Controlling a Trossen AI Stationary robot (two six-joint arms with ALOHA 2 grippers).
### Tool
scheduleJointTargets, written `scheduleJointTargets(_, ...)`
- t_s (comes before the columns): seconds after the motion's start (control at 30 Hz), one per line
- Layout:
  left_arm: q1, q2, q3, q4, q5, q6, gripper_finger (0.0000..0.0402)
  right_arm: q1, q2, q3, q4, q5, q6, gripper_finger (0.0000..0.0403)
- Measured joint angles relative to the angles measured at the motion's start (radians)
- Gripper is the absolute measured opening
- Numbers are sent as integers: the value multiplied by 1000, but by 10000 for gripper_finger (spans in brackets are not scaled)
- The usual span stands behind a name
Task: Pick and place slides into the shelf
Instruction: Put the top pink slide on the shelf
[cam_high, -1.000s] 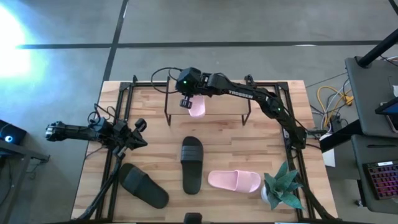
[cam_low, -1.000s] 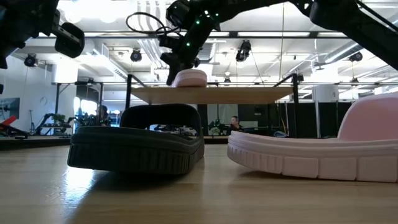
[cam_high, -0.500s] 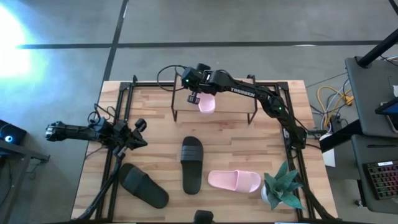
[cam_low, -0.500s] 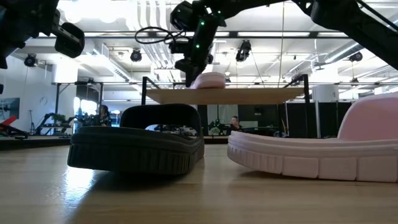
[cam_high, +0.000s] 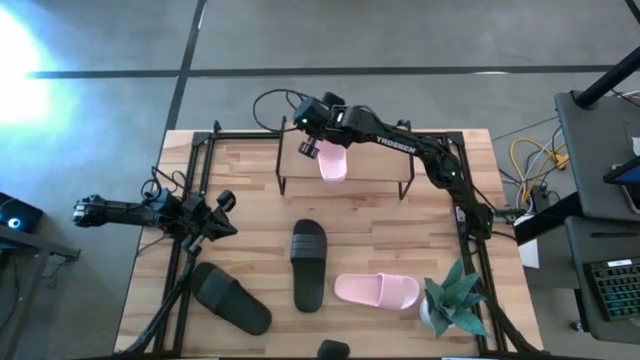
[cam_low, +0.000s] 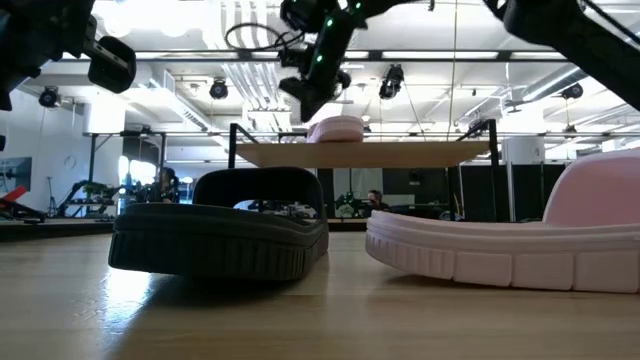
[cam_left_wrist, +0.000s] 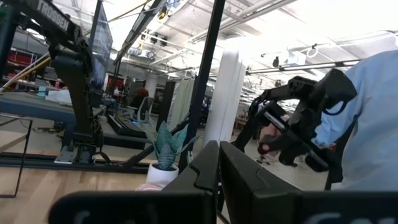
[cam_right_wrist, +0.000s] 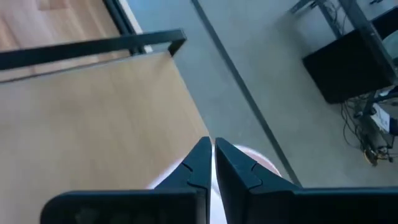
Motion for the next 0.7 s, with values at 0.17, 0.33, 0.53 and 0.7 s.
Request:
scheduleJointTargets(0.17, 0, 0, 0, 0, 0, 0, 0, 3, -69, 1, -287, -4, 132, 13)
scheduleJointTargets(0.33, 0, 0, 0, 0, 0, 0, 0, 2, -98, -1, -609, -21, 307, 13)
scheduleJointTargets(0.53, 0, 0, 0, 0, 0, 0, 0, 4, -126, -35, -596, -238, 326, 13)
scheduleJointTargets(0.7, 0, -1, 0, 0, 0, 0, 0, 8, -127, -100, -596, -325, 327, 13)
